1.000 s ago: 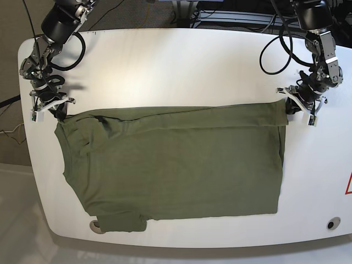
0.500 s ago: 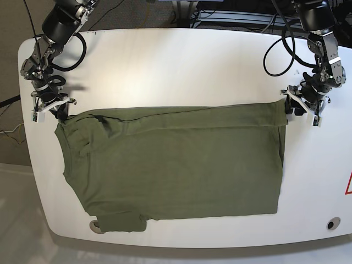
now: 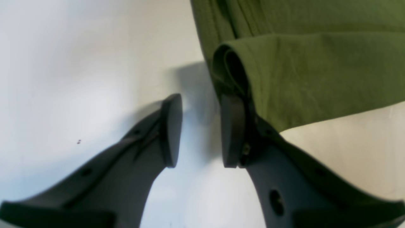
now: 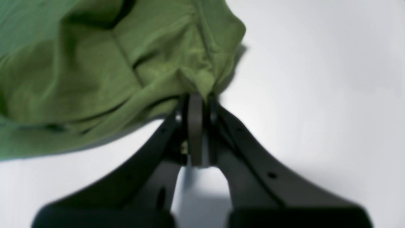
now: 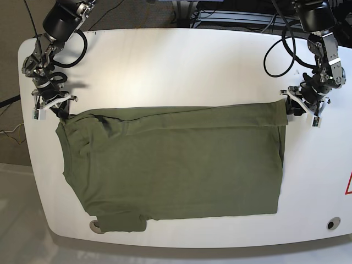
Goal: Fold the T-shirt properly
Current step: 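Grasp the folded edge corners with both grippers, then drag the green shirt by its folded edge away from the hem with both grippers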
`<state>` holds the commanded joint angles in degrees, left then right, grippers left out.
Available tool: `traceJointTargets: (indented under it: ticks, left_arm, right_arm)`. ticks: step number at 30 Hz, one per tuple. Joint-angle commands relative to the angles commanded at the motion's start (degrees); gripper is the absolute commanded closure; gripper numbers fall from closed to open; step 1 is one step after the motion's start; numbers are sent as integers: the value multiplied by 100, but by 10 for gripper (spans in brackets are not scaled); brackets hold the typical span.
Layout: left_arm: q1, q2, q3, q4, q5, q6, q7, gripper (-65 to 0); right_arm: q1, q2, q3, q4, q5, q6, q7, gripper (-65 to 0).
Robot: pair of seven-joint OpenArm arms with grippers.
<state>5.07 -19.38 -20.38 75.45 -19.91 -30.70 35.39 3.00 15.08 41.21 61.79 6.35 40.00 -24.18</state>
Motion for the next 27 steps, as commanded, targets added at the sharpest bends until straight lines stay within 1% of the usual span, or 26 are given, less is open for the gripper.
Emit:
traceJointTargets:
  ticks: [3, 5, 7, 15, 17, 27]
  left_arm:
    - [30, 3, 9, -13, 24, -15, -56, -310]
    - [30, 45, -33, 48, 17, 13, -135, -377]
    - [30, 51, -38, 42, 29, 36, -147, -390]
    - [18, 156, -65, 106, -8, 87, -108, -387]
    - [38, 192, -47, 167, -135, 61, -140, -391]
    - [26, 216, -45, 131, -392, 40, -130, -383]
  right_arm:
    - [-55, -8, -3, 25, -30, 0, 37, 0]
    - [-27, -15, 24, 7, -28, 0, 49, 0]
    - [-35, -14, 33, 9, -15, 0, 39, 0]
    - [35, 10, 49, -2, 68, 0, 3, 0]
    - [77, 22, 49, -27, 103, 0, 0, 0]
    - [108, 25, 74, -39, 108, 0, 40, 0]
